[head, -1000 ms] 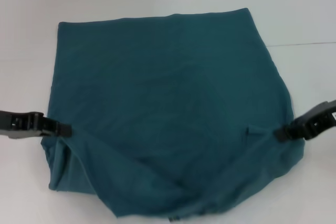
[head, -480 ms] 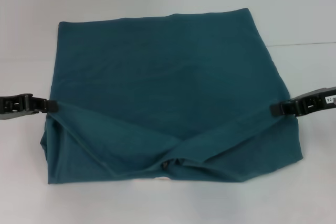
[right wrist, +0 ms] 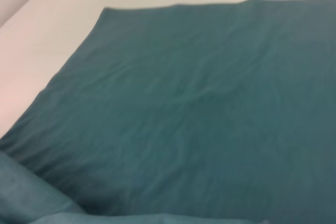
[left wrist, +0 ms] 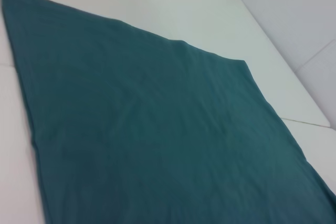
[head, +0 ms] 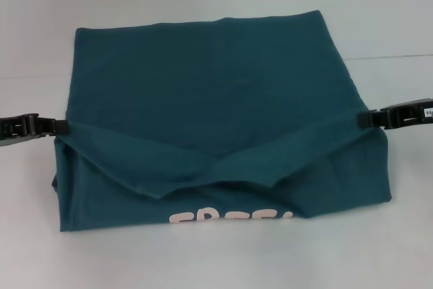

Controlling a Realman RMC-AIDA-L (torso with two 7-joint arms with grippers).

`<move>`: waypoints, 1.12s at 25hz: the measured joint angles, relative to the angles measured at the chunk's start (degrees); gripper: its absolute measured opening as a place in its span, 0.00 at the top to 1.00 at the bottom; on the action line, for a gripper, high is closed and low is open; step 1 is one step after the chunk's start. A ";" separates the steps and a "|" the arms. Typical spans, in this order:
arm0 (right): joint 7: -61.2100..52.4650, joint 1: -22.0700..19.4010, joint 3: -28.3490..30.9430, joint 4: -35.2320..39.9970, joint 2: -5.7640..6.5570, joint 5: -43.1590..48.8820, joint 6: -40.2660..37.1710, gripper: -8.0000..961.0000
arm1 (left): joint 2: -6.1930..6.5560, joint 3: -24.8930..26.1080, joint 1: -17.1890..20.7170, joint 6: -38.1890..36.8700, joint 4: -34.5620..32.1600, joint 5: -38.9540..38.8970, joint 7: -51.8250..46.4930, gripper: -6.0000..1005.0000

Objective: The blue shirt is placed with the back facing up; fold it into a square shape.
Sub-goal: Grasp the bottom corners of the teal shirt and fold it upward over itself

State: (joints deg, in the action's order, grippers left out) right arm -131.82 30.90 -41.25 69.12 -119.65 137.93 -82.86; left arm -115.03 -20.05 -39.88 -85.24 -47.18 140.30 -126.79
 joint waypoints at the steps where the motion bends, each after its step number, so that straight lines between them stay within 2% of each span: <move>1: 0.03 -0.07 0.23 -0.21 0.00 -0.34 0.62 0.92 | -0.05 -0.13 0.00 0.47 0.18 -0.08 0.29 0.93; 5: 0.10 -0.56 0.60 -1.31 0.01 -2.08 3.73 0.91 | -0.12 -0.22 -0.07 1.07 1.45 -1.38 2.40 0.93; 6: 0.20 -0.85 0.60 -3.26 0.03 -3.07 7.88 0.91 | -0.12 -0.26 -0.46 2.74 2.68 -2.22 3.69 0.93; 16: 1.24 -1.31 1.23 -5.23 0.00 -4.36 14.85 0.90 | -0.12 -0.44 -1.93 6.79 4.51 -3.65 6.98 0.93; 25: 3.75 -0.98 0.92 -8.53 0.33 -7.58 20.62 0.89 | -0.84 -3.70 -3.26 11.89 5.74 -4.23 8.27 0.93; 26: 4.88 -0.71 0.65 -9.57 0.11 -7.26 23.72 0.89 | -1.21 -4.43 -3.37 14.99 6.48 -4.26 9.37 0.93; 28: 5.10 -0.71 0.62 -9.74 0.06 -7.25 24.14 0.89 | -1.32 -4.60 -3.41 15.67 6.60 -4.26 9.70 0.93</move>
State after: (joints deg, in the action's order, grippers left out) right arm -126.72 30.19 -40.63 59.38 -119.59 130.68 -58.72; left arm -116.35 -24.65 -43.29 -69.57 -40.58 136.04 -117.09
